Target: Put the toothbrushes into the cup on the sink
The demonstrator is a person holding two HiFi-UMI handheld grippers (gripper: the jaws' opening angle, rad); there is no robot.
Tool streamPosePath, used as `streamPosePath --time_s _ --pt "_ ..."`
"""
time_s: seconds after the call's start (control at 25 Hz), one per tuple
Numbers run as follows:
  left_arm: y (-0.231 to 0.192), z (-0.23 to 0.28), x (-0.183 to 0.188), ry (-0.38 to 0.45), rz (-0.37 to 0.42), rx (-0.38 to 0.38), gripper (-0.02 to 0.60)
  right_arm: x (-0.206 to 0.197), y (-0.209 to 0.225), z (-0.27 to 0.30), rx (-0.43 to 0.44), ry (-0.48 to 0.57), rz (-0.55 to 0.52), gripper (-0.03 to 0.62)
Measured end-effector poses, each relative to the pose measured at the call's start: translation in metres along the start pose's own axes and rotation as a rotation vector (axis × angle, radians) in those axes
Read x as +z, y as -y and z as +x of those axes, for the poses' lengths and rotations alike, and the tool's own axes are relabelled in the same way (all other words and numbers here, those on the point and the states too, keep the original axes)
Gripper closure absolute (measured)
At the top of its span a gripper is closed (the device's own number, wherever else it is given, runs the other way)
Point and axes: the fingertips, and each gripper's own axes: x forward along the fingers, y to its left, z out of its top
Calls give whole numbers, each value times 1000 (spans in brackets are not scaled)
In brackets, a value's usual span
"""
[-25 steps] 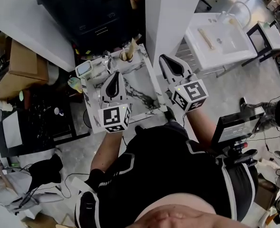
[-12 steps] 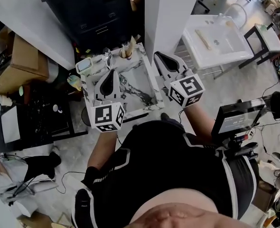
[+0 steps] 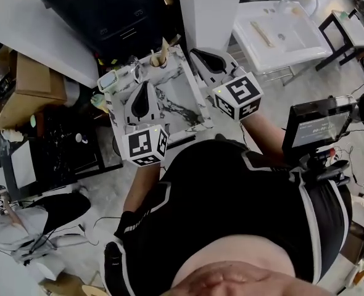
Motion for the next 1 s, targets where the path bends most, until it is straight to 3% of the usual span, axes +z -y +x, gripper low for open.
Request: streamPosePath --time_s 0.48,1.0 --pt "8 4 -5 -19 -9 22 575 -13 -3 -5 56 1 17 571" --pt "13 7 -4 -9 -21 25 575 -16 4 -8 51 5 46 571"
